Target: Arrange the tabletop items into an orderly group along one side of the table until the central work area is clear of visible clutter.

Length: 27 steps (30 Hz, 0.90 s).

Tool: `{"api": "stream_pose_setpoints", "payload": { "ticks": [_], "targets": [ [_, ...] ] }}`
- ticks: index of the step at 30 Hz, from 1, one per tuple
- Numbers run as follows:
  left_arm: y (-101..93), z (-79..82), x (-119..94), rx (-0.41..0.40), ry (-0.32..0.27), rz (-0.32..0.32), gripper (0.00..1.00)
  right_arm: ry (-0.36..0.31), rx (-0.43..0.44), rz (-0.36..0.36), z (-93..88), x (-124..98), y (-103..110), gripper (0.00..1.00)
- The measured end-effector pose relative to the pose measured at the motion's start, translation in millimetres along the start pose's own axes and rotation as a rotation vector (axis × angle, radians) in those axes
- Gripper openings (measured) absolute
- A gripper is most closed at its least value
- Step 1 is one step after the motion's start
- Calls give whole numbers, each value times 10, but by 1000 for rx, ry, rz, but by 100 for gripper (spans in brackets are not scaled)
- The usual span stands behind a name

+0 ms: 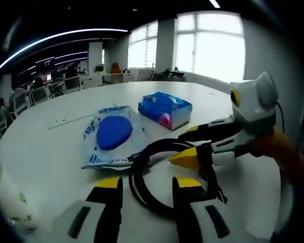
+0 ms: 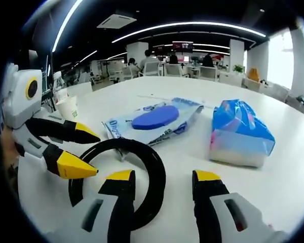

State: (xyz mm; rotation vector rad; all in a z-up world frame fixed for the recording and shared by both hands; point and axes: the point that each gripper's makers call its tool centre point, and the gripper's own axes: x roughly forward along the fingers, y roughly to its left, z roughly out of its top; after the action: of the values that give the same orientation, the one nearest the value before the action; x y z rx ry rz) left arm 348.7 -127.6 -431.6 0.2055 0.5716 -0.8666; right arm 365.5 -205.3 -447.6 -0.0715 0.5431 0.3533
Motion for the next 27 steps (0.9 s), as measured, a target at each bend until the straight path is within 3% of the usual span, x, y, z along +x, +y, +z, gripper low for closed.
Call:
{"api": "stream_pose_setpoints", "payload": {
  "ticks": [5, 10, 15, 17, 27],
  "targets": [
    [25, -35, 56, -82, 38, -7, 33, 6, -4, -6, -10, 41, 23, 40],
    [144, -79, 136, -90, 91, 23, 21, 12, -12, -24, -13, 57, -16, 33],
    [217, -35, 161, -99, 84, 38, 17, 8, 4, -23, -10, 61, -9, 24],
    [223, -39, 150, -106, 86, 48, 16, 8, 19, -3, -6, 71, 47, 14],
    [221, -99, 95, -148, 112, 66, 8, 2, 132, 3, 6, 58, 67, 10]
  ]
}}
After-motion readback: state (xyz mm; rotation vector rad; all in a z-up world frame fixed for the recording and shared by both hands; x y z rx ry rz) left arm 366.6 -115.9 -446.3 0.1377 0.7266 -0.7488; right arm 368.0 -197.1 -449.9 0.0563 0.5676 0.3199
